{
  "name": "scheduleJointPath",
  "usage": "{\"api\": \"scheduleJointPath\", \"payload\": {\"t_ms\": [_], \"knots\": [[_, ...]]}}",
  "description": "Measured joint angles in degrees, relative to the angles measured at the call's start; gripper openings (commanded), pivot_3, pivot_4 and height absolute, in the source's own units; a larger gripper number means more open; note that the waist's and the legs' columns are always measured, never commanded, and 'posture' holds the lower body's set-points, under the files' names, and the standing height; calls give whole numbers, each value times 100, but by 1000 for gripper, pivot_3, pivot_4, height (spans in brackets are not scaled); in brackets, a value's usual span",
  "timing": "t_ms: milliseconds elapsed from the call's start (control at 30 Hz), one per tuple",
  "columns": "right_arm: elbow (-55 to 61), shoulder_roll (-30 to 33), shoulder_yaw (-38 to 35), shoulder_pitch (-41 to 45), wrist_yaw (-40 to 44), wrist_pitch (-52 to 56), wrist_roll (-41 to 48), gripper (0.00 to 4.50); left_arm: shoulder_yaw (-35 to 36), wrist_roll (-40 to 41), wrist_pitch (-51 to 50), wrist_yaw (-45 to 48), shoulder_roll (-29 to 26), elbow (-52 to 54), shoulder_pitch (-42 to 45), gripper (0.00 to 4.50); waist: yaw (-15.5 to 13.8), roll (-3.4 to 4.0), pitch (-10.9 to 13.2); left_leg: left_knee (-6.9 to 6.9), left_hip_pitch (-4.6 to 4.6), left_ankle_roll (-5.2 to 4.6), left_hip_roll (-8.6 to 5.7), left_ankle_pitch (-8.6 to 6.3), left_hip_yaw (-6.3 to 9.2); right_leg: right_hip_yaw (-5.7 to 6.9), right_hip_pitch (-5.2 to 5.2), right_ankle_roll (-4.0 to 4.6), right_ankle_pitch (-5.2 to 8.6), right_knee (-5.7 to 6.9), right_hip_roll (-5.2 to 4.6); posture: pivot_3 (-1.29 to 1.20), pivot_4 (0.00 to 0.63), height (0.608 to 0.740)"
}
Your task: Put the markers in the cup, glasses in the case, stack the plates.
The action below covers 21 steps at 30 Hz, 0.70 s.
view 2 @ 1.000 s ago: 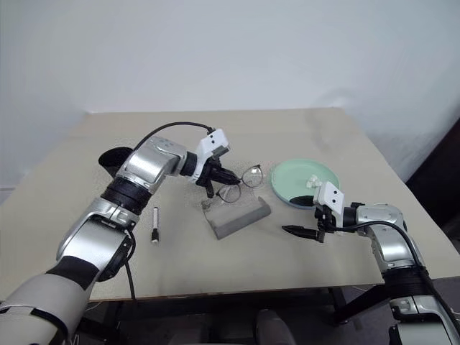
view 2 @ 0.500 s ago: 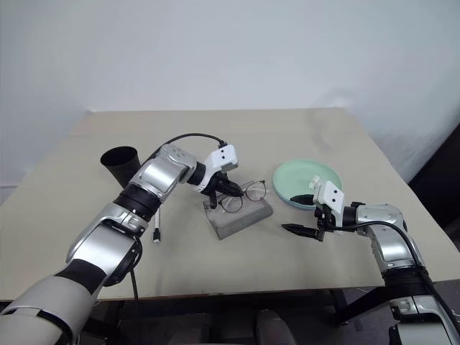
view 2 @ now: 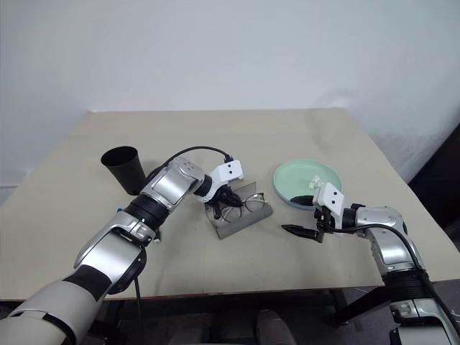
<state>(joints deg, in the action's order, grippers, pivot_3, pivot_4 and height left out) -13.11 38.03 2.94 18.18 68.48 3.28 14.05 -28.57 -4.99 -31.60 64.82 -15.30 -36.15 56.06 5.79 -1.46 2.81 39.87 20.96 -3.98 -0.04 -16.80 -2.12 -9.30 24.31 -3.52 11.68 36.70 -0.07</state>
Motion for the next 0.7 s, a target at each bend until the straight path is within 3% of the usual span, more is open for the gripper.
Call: {"api": "scheduleJointPath", "payload": {"t_ms": [700], "knots": [[-6,-48,14,45,9,-8,-4,4290,-6,283,-933,670,-127,1147,-556,28,0,3,-2,0,0,-6,7,-4,1,0,-2,-2,2,0,-1,0,0,739]]}}
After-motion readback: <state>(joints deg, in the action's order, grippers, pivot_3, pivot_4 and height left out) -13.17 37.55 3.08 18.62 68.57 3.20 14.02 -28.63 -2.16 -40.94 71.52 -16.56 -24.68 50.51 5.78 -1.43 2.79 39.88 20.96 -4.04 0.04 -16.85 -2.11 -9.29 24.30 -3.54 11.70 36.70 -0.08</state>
